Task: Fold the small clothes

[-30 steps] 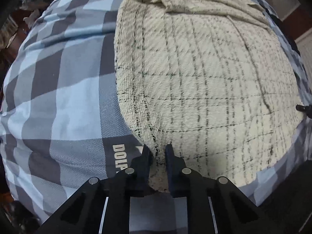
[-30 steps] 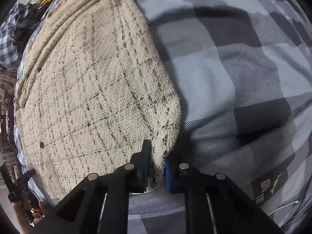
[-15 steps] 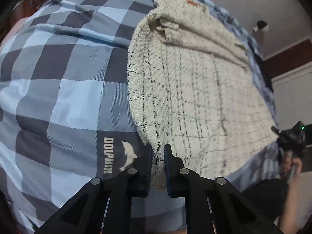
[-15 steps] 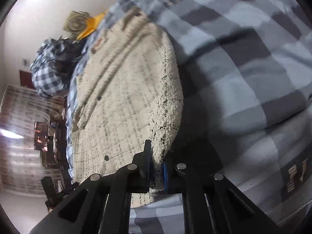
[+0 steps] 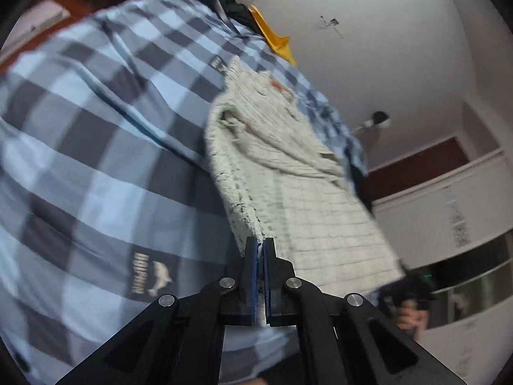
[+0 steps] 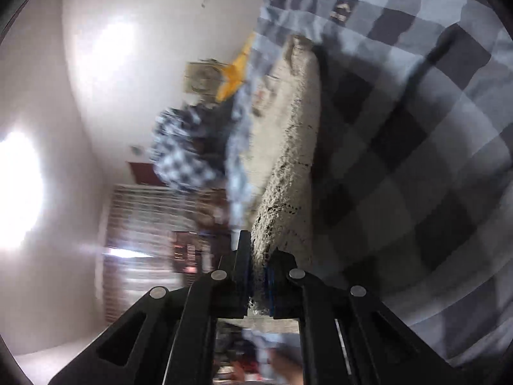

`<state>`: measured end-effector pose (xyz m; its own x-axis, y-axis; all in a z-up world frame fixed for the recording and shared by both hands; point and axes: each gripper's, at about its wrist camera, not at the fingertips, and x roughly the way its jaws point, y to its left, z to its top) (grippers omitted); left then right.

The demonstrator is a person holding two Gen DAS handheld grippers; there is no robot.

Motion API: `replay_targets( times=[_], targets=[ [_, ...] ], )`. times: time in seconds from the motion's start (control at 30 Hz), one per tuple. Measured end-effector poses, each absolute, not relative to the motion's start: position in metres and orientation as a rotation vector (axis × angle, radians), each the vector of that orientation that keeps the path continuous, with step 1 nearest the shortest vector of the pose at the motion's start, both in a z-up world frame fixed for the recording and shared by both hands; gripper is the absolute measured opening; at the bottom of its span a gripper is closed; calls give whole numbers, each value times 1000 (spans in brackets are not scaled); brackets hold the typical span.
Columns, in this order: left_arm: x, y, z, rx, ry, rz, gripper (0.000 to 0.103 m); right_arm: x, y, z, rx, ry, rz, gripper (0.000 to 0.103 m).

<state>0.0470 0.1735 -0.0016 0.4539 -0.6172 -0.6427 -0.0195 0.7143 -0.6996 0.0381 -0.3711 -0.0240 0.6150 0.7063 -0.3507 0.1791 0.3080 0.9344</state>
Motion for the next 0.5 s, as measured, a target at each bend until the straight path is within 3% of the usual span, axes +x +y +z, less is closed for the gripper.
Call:
replay_targets(
  times=[0.23,0.4,0.5],
  targets=[
    [19,143,7,-664,1122,-473,2,17,-357,0,1319,853,521,4],
    [-28,156,45,-710,1042,-545,0,-13,-366,10,1368,813,547,4],
    [-65,161,86,-653,924,-572,0,-36,-384,38,1378,679,624,0]
  ],
)
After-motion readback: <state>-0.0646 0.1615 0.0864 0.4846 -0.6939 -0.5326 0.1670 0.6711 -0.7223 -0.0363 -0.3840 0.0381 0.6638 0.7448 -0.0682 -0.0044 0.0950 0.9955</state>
